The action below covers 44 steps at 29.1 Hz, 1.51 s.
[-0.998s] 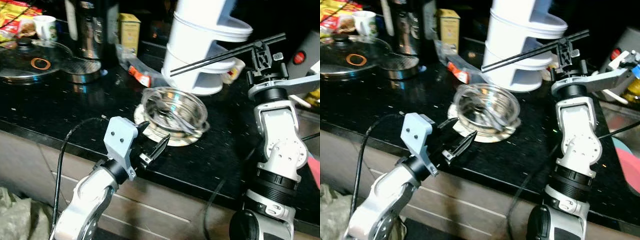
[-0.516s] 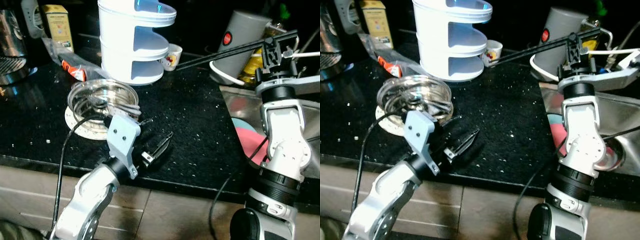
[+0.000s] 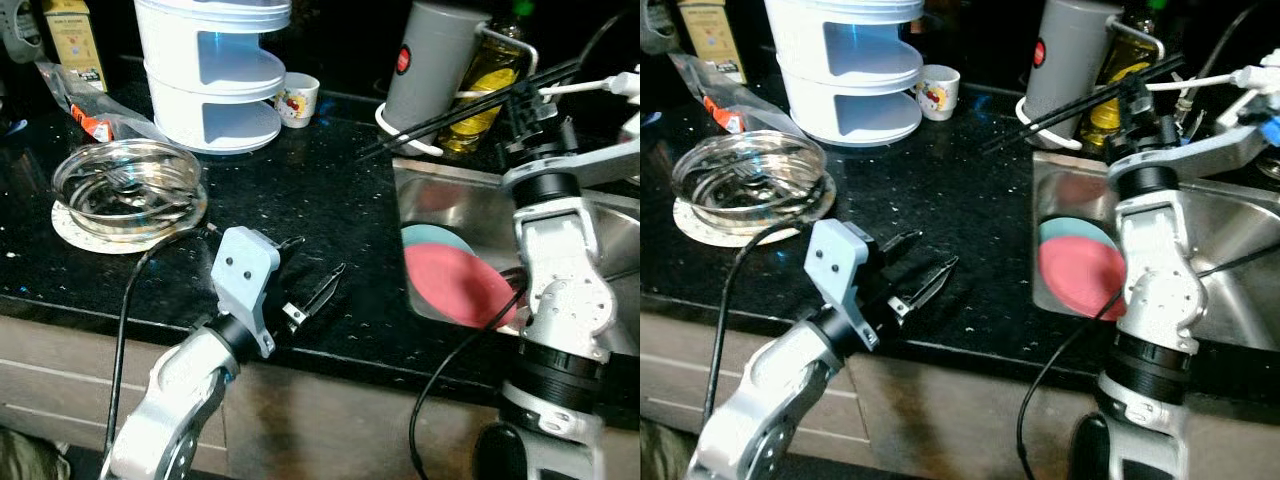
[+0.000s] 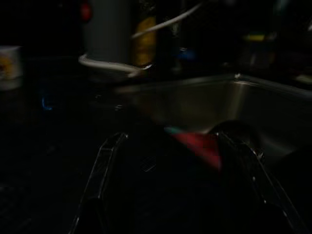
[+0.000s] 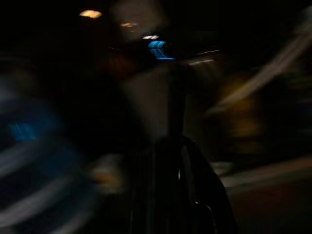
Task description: Kitchen organization
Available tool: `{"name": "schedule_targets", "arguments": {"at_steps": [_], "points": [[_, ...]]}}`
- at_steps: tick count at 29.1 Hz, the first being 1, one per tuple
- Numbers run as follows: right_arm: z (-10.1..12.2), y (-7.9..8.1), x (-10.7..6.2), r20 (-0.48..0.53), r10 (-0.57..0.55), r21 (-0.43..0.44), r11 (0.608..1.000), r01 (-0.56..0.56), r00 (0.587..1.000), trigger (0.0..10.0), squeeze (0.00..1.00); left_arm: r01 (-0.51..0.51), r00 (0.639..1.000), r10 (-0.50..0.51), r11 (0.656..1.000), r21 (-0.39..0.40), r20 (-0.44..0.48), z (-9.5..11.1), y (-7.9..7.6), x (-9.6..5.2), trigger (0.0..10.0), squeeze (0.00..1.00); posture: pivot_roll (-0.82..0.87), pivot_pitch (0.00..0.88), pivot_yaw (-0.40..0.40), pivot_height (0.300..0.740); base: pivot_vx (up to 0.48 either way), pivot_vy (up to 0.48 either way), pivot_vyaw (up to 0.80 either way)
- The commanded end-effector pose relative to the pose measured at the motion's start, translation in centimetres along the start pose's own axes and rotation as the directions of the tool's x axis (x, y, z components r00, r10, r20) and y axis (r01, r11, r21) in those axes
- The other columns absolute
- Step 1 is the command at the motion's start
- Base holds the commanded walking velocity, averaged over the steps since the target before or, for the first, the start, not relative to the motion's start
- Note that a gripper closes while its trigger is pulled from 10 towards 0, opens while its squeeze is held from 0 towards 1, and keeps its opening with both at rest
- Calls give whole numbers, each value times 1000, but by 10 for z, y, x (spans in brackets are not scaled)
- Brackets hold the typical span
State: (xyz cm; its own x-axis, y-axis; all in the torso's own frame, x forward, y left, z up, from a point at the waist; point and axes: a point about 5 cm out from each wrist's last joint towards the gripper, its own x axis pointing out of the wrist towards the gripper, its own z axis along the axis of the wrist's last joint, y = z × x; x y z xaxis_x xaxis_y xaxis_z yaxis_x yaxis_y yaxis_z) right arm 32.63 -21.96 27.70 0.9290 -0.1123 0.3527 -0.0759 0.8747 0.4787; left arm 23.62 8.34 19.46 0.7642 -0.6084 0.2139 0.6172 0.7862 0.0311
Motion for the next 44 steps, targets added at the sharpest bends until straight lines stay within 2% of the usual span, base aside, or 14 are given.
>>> {"name": "schedule_targets", "arguments": {"at_steps": [1, 6, 18, 26, 27, 28, 30, 37, 39, 40, 41, 42, 43, 44], "points": [[-2, -5, -1, 1, -44, -71, 997, 44, 999, 10000, 0, -3, 1000, 3, 1000, -4, -6, 0, 1, 1, 10000, 0, 158, 3, -168, 740, 0, 0, 0], [-5, -20, -1, -17, -140, -289, 948, 130, 990, 10000, 0, -5, 1000, 4, 1000, -3, -16, -3, 0, 0, 10000, 0, 155, 0, -171, 740, 0, 0, 0], [-19, -24, 0, -84, -170, -428, 896, 118, 982, 10000, 0, -8, 1000, 8, 1000, 0, -20, -5, 0, 1, 10000, 0, 155, 0, -173, 740, 0, 0, -467], [-48, -9, -6, -238, -74, -528, 846, -65, 968, 10000, 0, -15, 1000, 15, 1000, 7, -14, -3, 2, 3, 10000, 0, 155, 0, -170, 740, 0, 0, 0], [-52, -6, -7, -254, -67, -540, 838, -84, 965, 10000, 153, -15, 1000, 15, 1000, 8, -12, -2, 2, 3, 10000, 0, 156, 0, -170, 740, 0, 0, 0], [-52, -6, -7, -254, -67, -540, 838, -84, 965, 10000, 153, -15, 1000, 15, 1000, 8, -12, -2, 2, 3, 10000, 0, 156, 0, -170, 740, 0, 0, 0], [-57, -4, -9, -273, -60, -548, 830, -104, 960, 10000, 1000, -17, 1000, 17, 1000, 9, -10, -2, 2, 3, 10000, 0, 156, 0, -169, 740, 0, 0, 0], [-59, -3, -10, -282, -56, -545, 831, -112, 958, 10000, 1000, -23, 1000, 23, 1000, 14, -7, -1, 3, 3, 10000, 0, 156, 0, -169, 740, 0, 0, 0], [-55, 1, -9, -258, -28, -481, 871, -103, 966, 10000, 1000, -33, 999, 33, 999, 19, -3, -1, 5, 3, 10000, 0, 156, 0, -170, 740, 0, 0, 0], [-52, 7, -9, -246, 18, -414, 902, -122, 969, 10000, 659, -45, 999, 45, 999, 24, 0, 0, 6, 4, 10000, 0, 155, 0, -170, 740, 0, 0, 0], [-52, 7, -9, -246, 18, -414, 902, -122, 969, 10000, 659, -45, 999, 45, 999, 24, 0, 0, 6, 4, 10000, 0, 155, 0, -170, 740, 0, 0, 0], [-50, 10, -9, -236, 50, -369, 919, -138, 970, 10000, 129, -53, 999, 53, 998, 28, 2, 0, 7, 4, 10000, 0, 155, 0, -170, 740, 0, 0, 0], [-47, 19, -10, -214, 118, -288, 941, -178, 970, 10000, 0, -71, 997, 71, 997, 35, 4, 1, 10, 4, 10000, 0, 155, 0, -170, 740, 0, 0, 0], [-47, 19, -10, -214, 118, -288, 941, -178, 970, 10000, 0, -71, 997, 71, 997, 35, 4, 1, 10, 4, 10000, 0, 155, 0, -170, 740, 0, 0, 0]]}}
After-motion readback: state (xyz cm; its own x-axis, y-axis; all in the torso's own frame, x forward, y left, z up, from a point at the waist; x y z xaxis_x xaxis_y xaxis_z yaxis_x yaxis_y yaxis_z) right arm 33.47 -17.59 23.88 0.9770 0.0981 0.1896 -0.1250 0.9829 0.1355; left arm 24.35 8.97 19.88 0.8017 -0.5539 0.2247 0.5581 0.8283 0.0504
